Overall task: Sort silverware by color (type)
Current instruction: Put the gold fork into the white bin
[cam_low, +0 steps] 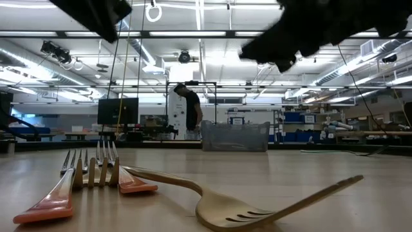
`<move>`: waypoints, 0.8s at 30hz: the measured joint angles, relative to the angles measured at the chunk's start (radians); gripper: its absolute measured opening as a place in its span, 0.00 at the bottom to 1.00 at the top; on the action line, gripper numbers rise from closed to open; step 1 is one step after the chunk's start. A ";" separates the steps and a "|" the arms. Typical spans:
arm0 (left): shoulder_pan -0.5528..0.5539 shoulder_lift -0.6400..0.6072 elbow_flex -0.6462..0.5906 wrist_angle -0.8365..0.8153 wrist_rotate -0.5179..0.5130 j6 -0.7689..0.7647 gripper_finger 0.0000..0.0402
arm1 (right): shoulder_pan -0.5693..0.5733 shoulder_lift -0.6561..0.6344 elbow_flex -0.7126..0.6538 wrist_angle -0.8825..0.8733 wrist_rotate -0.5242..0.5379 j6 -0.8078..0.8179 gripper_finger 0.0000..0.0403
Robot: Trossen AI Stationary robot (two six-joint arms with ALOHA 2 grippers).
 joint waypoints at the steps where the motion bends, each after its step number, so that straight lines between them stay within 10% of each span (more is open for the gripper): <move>1: 0.010 0.022 0.000 0.018 -0.007 0.029 0.36 | 0.004 0.000 0.013 -0.070 0.032 0.031 0.26; 24: 0.215 0.284 -0.001 0.188 0.244 0.445 0.36 | 0.023 0.048 0.086 -0.310 0.211 0.469 0.26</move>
